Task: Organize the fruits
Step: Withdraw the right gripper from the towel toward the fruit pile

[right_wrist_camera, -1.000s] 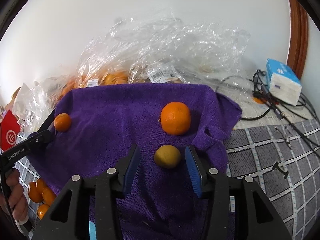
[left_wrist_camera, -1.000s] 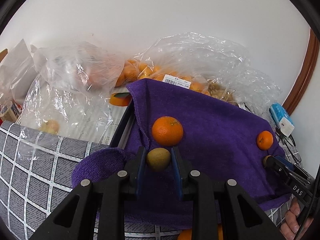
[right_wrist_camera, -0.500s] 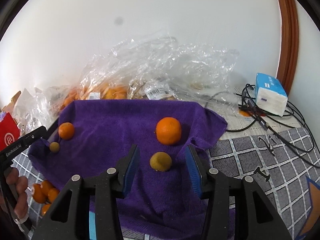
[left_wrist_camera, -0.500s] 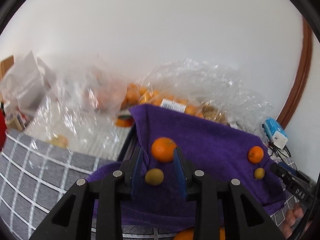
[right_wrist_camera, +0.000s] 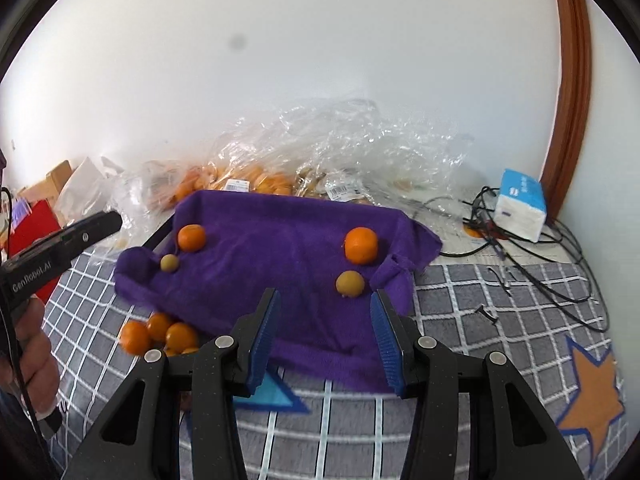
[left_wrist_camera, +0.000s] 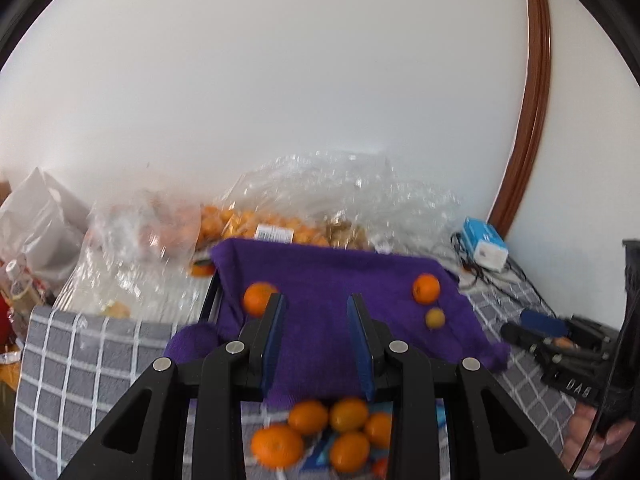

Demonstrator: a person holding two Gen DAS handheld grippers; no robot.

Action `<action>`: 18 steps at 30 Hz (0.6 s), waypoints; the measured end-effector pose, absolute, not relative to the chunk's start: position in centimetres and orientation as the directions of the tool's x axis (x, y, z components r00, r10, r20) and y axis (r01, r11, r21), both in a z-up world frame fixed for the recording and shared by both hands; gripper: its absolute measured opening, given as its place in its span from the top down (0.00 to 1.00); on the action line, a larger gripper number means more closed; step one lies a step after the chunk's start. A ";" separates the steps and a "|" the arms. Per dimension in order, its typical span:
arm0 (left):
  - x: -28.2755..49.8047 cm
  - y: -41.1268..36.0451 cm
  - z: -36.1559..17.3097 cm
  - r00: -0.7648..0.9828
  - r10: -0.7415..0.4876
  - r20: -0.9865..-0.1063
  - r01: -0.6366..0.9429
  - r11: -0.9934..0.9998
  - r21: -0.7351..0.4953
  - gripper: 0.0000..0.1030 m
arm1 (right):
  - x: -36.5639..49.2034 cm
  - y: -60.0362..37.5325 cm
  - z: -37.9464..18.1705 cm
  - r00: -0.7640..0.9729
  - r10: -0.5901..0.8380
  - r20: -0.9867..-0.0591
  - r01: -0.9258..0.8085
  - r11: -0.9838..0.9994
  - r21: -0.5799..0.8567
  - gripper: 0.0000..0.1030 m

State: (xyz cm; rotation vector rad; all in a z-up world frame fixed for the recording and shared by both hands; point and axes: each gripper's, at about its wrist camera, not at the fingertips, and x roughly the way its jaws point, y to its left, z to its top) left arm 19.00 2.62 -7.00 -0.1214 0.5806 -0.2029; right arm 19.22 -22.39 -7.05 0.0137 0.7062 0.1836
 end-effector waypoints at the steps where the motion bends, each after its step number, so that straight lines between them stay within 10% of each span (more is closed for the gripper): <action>1: 18.6 2.9 -7.4 0.808 -0.230 -0.543 0.153 0.971 -0.184 0.71 | 18.6 -22.3 -7.0 0.745 0.177 -0.643 -0.167 0.983 0.077 0.54; 18: 11.8 10.5 -14.9 0.751 -0.144 -0.644 -0.034 0.966 -0.256 0.57 | 15.0 -19.9 -11.4 0.665 0.251 -0.704 -0.190 0.968 0.165 0.54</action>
